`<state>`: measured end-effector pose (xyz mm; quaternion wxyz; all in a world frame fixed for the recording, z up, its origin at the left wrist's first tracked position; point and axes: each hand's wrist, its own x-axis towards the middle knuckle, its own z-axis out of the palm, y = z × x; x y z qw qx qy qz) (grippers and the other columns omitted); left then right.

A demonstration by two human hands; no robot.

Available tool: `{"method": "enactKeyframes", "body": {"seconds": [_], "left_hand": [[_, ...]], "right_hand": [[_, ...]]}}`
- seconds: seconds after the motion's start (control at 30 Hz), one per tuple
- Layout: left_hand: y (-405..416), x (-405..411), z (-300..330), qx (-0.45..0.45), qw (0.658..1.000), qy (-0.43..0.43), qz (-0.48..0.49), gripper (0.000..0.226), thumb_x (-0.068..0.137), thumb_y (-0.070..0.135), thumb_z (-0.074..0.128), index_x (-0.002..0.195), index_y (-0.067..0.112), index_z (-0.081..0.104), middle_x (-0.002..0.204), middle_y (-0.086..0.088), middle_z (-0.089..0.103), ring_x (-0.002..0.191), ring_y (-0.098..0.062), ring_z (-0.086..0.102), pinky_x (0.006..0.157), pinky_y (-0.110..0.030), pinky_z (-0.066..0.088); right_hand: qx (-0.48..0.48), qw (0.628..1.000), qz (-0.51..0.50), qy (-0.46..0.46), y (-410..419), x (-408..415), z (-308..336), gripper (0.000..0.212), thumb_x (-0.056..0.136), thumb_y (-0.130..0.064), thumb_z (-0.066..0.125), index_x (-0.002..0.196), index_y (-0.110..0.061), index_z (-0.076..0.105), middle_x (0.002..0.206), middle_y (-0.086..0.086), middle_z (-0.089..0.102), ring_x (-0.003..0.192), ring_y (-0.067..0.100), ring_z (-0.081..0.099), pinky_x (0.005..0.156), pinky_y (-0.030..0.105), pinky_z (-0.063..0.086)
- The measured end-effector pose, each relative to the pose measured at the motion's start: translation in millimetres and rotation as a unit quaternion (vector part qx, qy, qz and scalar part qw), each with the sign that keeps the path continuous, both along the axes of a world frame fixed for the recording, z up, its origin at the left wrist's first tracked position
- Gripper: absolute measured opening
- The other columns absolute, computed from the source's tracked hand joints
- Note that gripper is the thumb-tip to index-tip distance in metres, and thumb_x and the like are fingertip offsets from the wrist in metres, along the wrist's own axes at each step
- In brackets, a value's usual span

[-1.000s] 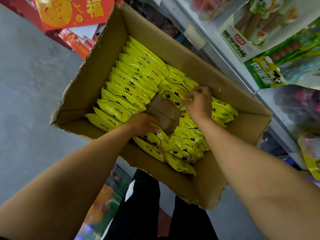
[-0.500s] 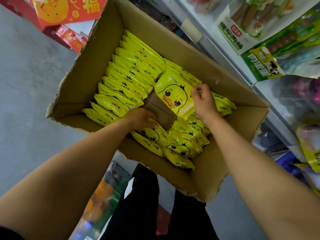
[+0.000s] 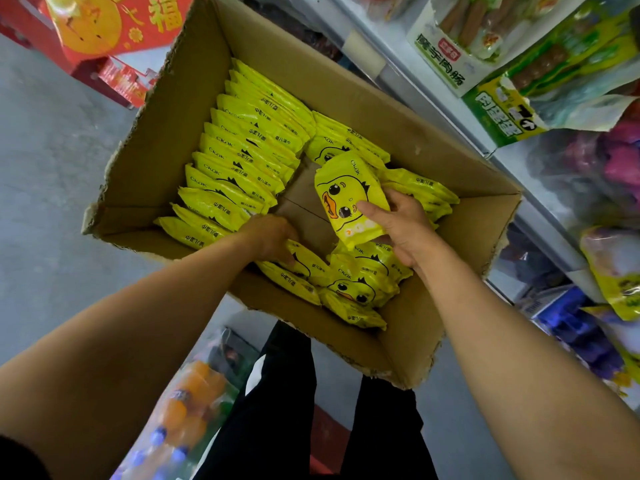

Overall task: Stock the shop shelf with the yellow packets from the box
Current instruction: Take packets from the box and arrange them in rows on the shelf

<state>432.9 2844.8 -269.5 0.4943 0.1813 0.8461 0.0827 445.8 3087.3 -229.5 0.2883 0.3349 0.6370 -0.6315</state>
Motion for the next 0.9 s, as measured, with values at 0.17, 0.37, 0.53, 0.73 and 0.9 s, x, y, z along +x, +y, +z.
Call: {"method": "enactKeyframes", "body": {"seconds": [0.17,0.37,0.53,0.73,0.9], "left_hand": [[4.3,-11.1,34.3,0.069,0.987,-0.043,0.140,0.045,0.077,0.032,0.080,0.113,0.009,0.069,0.111,-0.011,0.069,0.111,-0.028,0.061,0.088,-0.031,0.046],[24.3,2.3,90.5,0.132,0.971,-0.018,0.201,0.059,0.077,0.053,0.074,0.124,0.018,0.065,0.122,-0.003,0.066,0.117,-0.020,0.057,0.096,-0.032,0.044],[78.8,59.4,147.2,0.180,0.942,-0.061,0.279,0.081,0.062,0.072,0.074,0.125,0.022,0.063,0.120,0.002,0.063,0.111,-0.019,0.059,0.079,-0.038,0.056],[161.8,134.1,225.1,0.195,0.930,-0.130,0.282,0.115,0.040,0.075,0.082,0.139,0.030,0.048,0.142,0.012,0.044,0.132,-0.019,0.044,0.108,-0.044,0.039],[249.6,184.0,300.9,0.239,0.941,-0.132,0.200,0.074,0.058,0.036,0.092,0.121,0.011,0.063,0.115,-0.006,0.071,0.107,-0.024,0.066,0.101,-0.048,0.048]], "right_hand": [[-0.095,0.994,-0.054,-0.008,18.1,16.8,28.2,0.022,0.086,-0.007,0.071,0.107,-0.014,0.071,0.105,0.010,0.075,0.096,0.028,0.072,0.078,0.045,0.060],[-0.180,0.976,-0.112,0.056,49.2,44.4,71.4,0.055,0.074,-0.007,0.071,0.128,-0.008,0.060,0.116,0.013,0.071,0.107,0.032,0.069,0.087,0.054,0.056],[-0.199,0.961,-0.144,0.129,100.3,98.5,125.8,0.068,0.070,-0.015,0.076,0.134,-0.003,0.056,0.132,0.024,0.060,0.120,0.044,0.058,0.096,0.068,0.045],[-0.148,0.954,-0.146,0.216,181.2,192.1,214.4,0.054,0.068,-0.018,0.079,0.120,-0.007,0.066,0.107,0.013,0.074,0.093,0.030,0.073,0.079,0.050,0.060],[-0.103,0.935,-0.167,0.295,264.3,268.9,295.6,0.054,0.056,-0.024,0.087,0.108,-0.014,0.074,0.112,0.017,0.072,0.099,0.036,0.070,0.085,0.055,0.056]]}}
